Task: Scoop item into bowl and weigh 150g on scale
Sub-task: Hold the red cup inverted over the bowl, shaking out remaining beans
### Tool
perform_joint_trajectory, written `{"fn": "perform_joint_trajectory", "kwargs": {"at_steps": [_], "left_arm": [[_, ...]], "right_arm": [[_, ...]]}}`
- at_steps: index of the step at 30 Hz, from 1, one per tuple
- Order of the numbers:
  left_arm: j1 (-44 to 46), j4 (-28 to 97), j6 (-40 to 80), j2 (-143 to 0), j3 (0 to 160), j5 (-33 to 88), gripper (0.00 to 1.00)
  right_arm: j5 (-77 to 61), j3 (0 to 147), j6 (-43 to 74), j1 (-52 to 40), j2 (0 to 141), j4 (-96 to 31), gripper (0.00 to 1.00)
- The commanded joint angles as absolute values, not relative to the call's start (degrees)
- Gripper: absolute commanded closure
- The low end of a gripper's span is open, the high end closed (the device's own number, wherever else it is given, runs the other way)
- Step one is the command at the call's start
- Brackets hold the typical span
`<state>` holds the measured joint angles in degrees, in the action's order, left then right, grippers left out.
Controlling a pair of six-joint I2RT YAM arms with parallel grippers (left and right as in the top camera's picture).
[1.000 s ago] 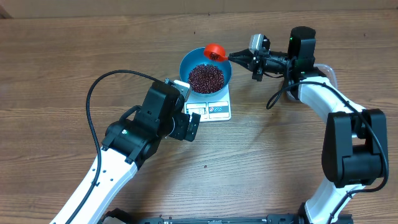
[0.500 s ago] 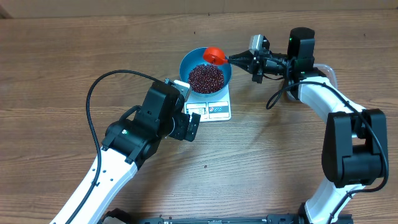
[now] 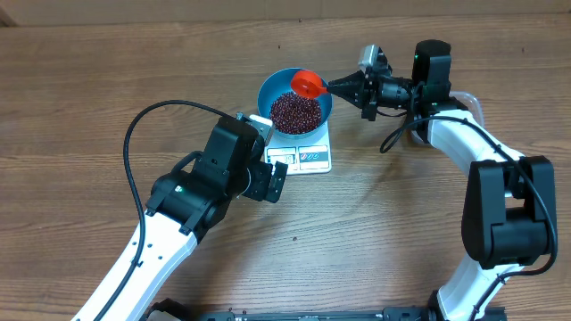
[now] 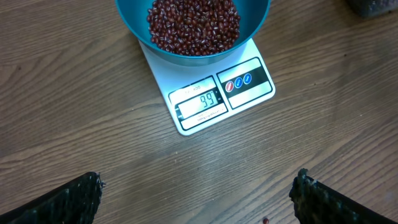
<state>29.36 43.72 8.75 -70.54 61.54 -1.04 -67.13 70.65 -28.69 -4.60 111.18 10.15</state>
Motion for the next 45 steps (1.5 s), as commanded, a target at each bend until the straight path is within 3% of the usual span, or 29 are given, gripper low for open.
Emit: {"fn": "perform_joint_trajectory", "kwargs": {"at_steps": [1, 14, 27, 32, 36, 45], "left_arm": [[29.28, 43.51, 7.68, -70.61, 62.89, -0.43, 0.00], [29.28, 43.51, 7.68, -70.61, 62.89, -0.43, 0.00], [29.28, 43.51, 7.68, -70.61, 62.89, -0.43, 0.00], [29.28, 43.51, 7.68, -70.61, 62.89, -0.43, 0.00], [29.28, 43.51, 7.68, -70.61, 62.92, -0.43, 0.00], [29.28, 43.51, 7.68, -70.61, 62.89, -0.40, 0.00]], "right_arm": [[-67.88, 70.35, -23.70, -4.82, 111.24, 10.17, 0.96], [-79.85, 70.35, -20.88, -4.75, 111.24, 10.79, 0.96], [-77.67, 70.35, -19.92, -4.75, 111.24, 20.86, 0.96], [-70.41, 70.35, -21.19, -4.75, 111.24, 18.65, 0.96], [-70.30, 70.35, -27.14, -4.75, 111.24, 14.68, 0.96], [-67.94, 70.35, -27.57, -4.75, 111.24, 12.86, 0.96]]}}
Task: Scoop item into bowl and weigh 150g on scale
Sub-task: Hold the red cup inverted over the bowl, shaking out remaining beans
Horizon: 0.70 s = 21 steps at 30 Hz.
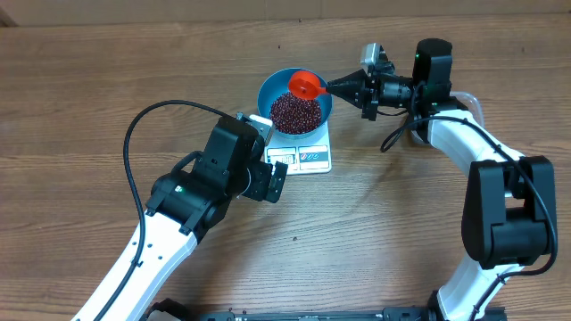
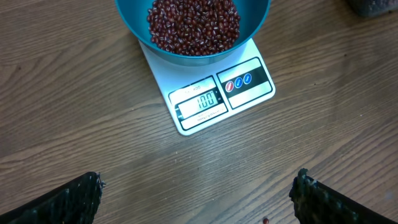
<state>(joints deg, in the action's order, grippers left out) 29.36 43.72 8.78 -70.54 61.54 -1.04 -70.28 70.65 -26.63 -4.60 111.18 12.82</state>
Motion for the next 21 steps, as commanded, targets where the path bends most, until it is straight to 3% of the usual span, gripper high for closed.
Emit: {"fn": "perform_joint_trajectory", "kwargs": {"at_steps": [1, 11, 21], "left_arm": [[29.28, 43.51, 7.68, -70.61, 62.89, -0.43, 0.01], [29.28, 43.51, 7.68, -70.61, 62.89, -0.43, 0.00], [29.28, 43.51, 7.68, -70.61, 62.89, -0.43, 0.00]], "right_arm": [[-65.95, 70.35, -27.59, -4.75, 111.24, 12.60, 0.96], [-57.76, 70.35, -32.03, -4.75, 111.24, 10.02, 0.96], [-58.57, 70.35, -32.03, -4.67, 111.24, 9.41, 0.96]]}}
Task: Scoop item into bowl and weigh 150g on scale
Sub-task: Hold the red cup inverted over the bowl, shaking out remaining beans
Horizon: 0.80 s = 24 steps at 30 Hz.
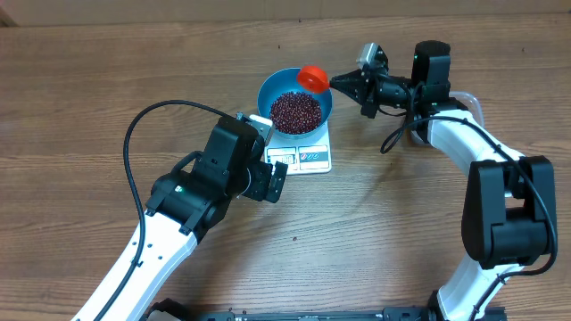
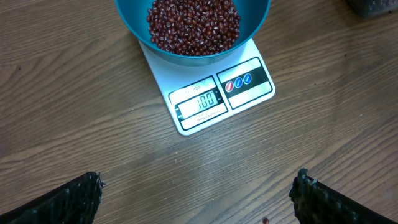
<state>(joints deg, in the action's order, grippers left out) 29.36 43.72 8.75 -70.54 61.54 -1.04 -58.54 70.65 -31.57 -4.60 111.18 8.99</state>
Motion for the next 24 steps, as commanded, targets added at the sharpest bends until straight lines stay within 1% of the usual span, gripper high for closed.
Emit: {"fn": "perform_joint_trajectory", "kwargs": {"at_steps": [1, 2, 3, 7, 10, 14, 17, 21, 22, 24], "left_arm": [[29.28, 43.51, 7.68, -70.61, 62.92, -0.43, 0.01], [29.28, 43.51, 7.68, -70.61, 62.89, -0.43, 0.00], [29.28, 43.51, 7.68, -70.61, 62.89, -0.43, 0.00], [29.28, 43.51, 7.68, -70.61, 62.89, -0.43, 0.00], [29.28, 43.51, 7.68, -70.61, 62.89, -0.43, 0.01], [29.28, 43.51, 7.68, -70.61, 62.89, -0.43, 0.00], [29.28, 43.51, 7.68, -70.61, 62.89, -0.43, 0.00], [29.28, 43.51, 7.68, -70.61, 62.89, -0.43, 0.00], [29.28, 43.51, 7.68, -70.61, 62.89, -0.40, 0.00], [29.28, 43.51, 7.70, -70.61, 62.92, -0.43, 0.00]], "right_arm": [[-62.48, 70.35, -32.03, -4.82, 111.24, 9.50, 0.96], [-66.15, 70.35, -32.03, -5.02, 111.24, 9.19, 0.96], [-66.50, 70.35, -32.03, -5.08, 111.24, 8.60, 0.96], [-59.00, 70.35, -32.01, -4.97, 111.24, 8.21, 0.96], [-60.69, 70.35, -31.99, -5.15, 111.24, 8.19, 0.96], [-56.07, 70.35, -31.99, -5.08, 111.24, 7.92, 0.96], [-57.47, 70.35, -32.01, -5.10, 111.24, 7.20, 0.96], [-48.88, 70.35, -33.08, -4.75, 111.24, 6.52, 0.96], [-49.25, 70.35, -33.08, -4.75, 111.24, 6.61, 0.96], [-54.19, 70.35, -32.86, -4.78, 111.24, 6.57, 0.96]]}}
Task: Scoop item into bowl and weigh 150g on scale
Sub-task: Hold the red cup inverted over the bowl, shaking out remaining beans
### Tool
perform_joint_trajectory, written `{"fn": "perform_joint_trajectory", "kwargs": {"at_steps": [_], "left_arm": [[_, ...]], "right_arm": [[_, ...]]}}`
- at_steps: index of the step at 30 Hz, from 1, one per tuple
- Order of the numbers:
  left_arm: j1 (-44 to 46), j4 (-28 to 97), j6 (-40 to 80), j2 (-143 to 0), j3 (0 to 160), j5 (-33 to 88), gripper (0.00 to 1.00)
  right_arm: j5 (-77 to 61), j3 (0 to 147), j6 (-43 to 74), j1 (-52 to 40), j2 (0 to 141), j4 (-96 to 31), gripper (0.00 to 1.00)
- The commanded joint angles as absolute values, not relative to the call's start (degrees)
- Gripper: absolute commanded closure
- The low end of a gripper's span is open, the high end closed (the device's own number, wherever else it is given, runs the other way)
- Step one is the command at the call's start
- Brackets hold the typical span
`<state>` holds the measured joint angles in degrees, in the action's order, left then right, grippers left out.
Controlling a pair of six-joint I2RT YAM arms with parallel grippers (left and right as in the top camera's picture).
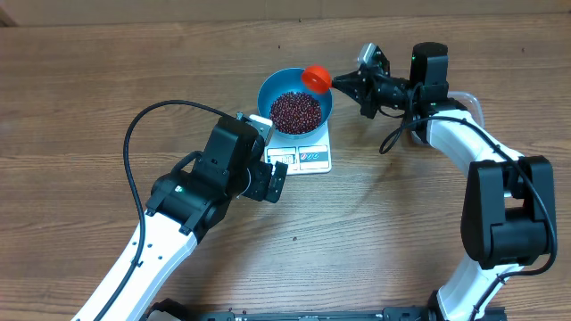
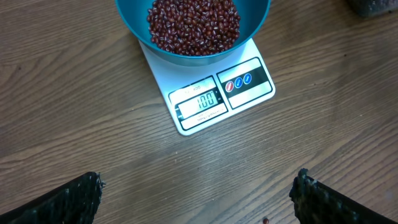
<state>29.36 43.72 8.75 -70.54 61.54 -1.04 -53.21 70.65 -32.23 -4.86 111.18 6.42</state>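
Note:
A blue bowl (image 1: pixel 268 94) of red beans (image 1: pixel 295 111) stands on the white scale (image 1: pixel 312 159). In the left wrist view the scale's display (image 2: pixel 200 101) reads 100 below the bowl (image 2: pixel 134 25). My right gripper (image 1: pixel 338 82) is shut on the handle of a red scoop (image 1: pixel 315 77), which hangs just past the bowl's far right rim. My left gripper (image 2: pixel 196 199) is open and holds nothing; it hovers over bare wood in front of the scale, fingers (image 2: pixel 68 200) wide apart.
A single stray bean (image 2: pixel 266 219) lies on the table near my left gripper. A dark object (image 2: pixel 373 6) shows at the top right corner of the left wrist view. A clear container edge (image 1: pixel 470 100) sits behind the right arm.
The right gripper and red scoop have shifted slightly up and to the right, away from the bowl. The scale still reads 100. The left arm has not moved.
First the red scoop hung over the beans in the bowl and the scale read 99. Then it was still over the bowl and the display read 100. After that the scoop stood at the bowl's far right rim, and now just beyond it.

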Motion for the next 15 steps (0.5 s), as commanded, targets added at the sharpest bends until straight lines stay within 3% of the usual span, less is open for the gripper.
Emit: {"fn": "perform_joint_trajectory", "kwargs": {"at_steps": [1, 4, 10, 15], "left_arm": [[29.28, 43.48, 7.68, -70.61, 62.89, -0.43, 0.00], [29.28, 43.51, 7.68, -70.61, 62.89, -0.43, 0.00], [29.28, 43.51, 7.68, -70.61, 62.89, -0.43, 0.01], [29.28, 43.51, 7.68, -70.61, 62.89, -0.43, 0.01]], "right_arm": [[-57.19, 70.35, -32.60, -4.86, 111.24, 6.42, 0.96], [-60.62, 70.35, -32.01, -4.86, 111.24, 5.52, 0.96], [-61.17, 70.35, -18.98, -4.86, 109.93, 5.54, 0.96], [-61.19, 70.35, -17.52, -4.86, 106.28, 4.99, 0.96]]}}
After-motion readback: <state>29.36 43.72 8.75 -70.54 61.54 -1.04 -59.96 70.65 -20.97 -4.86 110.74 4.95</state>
